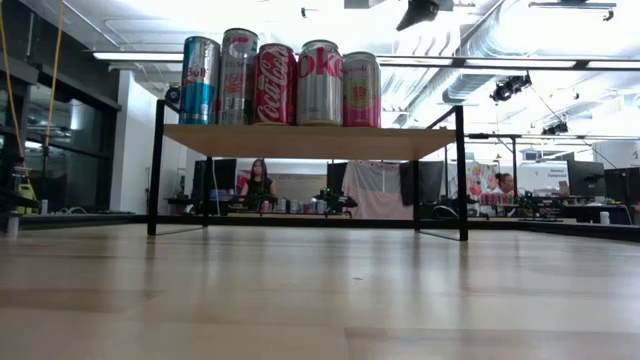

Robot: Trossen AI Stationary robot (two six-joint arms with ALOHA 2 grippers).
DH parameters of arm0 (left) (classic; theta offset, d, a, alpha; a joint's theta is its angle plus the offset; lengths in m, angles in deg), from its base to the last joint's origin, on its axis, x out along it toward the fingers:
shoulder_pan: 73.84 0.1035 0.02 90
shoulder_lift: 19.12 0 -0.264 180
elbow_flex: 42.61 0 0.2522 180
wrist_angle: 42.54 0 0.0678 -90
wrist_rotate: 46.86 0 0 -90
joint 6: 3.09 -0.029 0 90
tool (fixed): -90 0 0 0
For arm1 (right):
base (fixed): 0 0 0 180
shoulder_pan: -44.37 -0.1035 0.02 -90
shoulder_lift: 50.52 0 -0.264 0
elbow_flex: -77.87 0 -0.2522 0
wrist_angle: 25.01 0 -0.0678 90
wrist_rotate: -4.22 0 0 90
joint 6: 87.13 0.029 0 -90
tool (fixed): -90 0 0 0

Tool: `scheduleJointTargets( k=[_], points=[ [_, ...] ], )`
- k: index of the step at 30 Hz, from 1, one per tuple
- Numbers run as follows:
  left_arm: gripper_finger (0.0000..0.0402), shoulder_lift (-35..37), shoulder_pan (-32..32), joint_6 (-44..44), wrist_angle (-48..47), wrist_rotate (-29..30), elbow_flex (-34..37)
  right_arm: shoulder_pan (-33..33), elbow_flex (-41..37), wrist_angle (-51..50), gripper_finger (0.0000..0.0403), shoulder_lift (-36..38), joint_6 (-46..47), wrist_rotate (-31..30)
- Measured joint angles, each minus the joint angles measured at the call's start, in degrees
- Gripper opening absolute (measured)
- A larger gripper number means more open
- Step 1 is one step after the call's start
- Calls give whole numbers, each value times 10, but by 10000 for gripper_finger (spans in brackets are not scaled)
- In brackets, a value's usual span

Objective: Place canned beverage on shelf
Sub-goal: Return to Home Position

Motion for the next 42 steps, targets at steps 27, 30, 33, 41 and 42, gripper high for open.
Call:
scheduleJointTargets(
  k=[27,30,33,41,42],
  points=[
    [1,368,0,123,255,-97,488,-45,-225,200,375,182,321,24],
    [1,406,0,141,257,-105,521,-62,-225,184,375,182,325,30],
    [1,432,0,155,210,-121,519,-78,-225,147,371,184,302,33],
    [4,441,-1,215,160,-123,519,-120,-225,-49,301,225,202,-50],
    [5,441,-1,224,154,-123,519,-122,-234,-53,282,245,199,-54]
  ],
)
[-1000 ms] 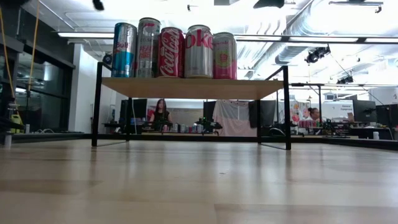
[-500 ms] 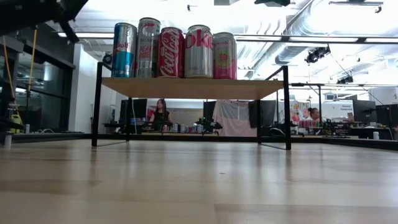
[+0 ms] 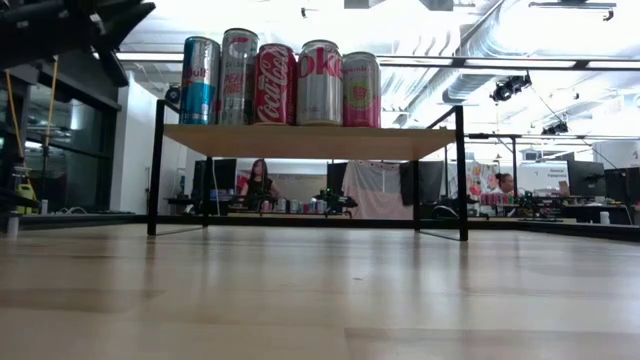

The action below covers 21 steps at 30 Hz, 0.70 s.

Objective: Place canned beverage on shelf
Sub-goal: Return to Home Position

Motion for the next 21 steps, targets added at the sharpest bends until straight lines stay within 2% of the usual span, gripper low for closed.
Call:
scheduleJointTargets(
  k=[3,6,9,10,13,16,18,21],
  points=[
    [5,0,0,8,-21,0,0,0,-76,38,214,101,23,-1],
    [5,0,0,6,-40,0,0,0,-201,123,130,228,86,7],
    [5,0,0,8,-57,0,0,0,-333,276,37,342,129,50],
    [5,0,0,7,-63,0,0,0,-374,337,19,369,136,63],
    [5,0,0,7,-81,1,0,0,-503,551,19,421,167,99],
    [5,0,0,6,-97,1,0,0,-614,740,13,440,214,159],
    [5,0,0,6,-106,1,0,-8,-674,821,4,449,242,189],
    [5,0,0,7,-116,1,0,-29,-741,858,6,475,278,194]
  ],
)
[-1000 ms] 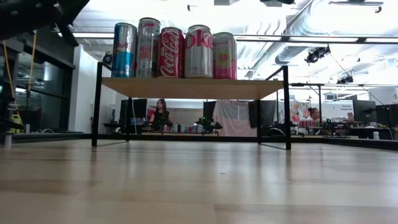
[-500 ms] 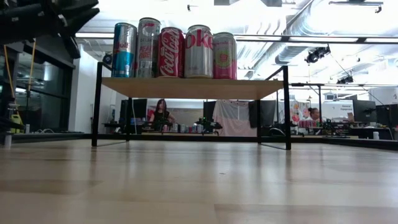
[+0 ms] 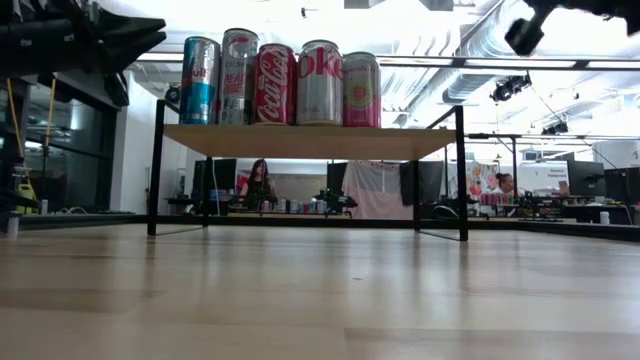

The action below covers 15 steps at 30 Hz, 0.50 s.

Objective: Place canned beverage on shelf
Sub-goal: Return to Home Position

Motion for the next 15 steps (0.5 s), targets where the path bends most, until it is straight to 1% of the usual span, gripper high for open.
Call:
scheduleJointTargets(
  k=[3,7,13,15],
  points=[
    [5,0,0,-1,-7,0,0,-28,-43,0,2,35,12,-38],
    [5,0,0,-2,-10,0,0,-65,-59,-20,1,80,-2,-107],
    [5,0,0,-2,-12,1,0,-100,-59,-169,0,137,-46,-196],
    [5,0,0,0,-12,1,0,-106,-59,-199,0,156,-58,-221]
  ],
)
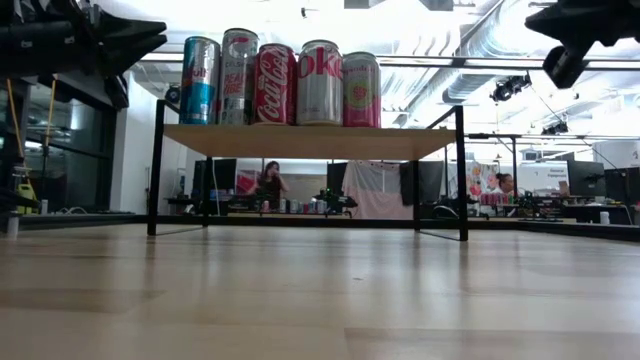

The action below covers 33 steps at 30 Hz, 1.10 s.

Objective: Place canned beverage on shelf
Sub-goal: Return to Home Position

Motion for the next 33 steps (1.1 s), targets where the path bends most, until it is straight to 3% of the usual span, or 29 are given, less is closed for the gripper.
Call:
scheduleJointTargets(
  k=[7,14,17,21,25,28,33],
  points=[
    [5,0,0,0,0,0,0,-1,0,-7,0,38,-65,-59],
    [5,0,0,-2,0,0,0,-1,-28,-18,0,43,-68,-43],
    [5,0,0,0,0,0,0,-3,-82,27,0,50,-46,-28],
    [5,0,0,3,0,0,0,-9,-162,160,0,55,5,-25],
    [5,0,0,3,0,0,0,-17,-221,267,0,55,-10,-21],
    [5,0,0,3,0,0,0,-23,-243,287,0,55,-23,-29],
    [5,0,0,4,0,0,0,-55,-244,228,0,46,-36,-59]
  ],
)
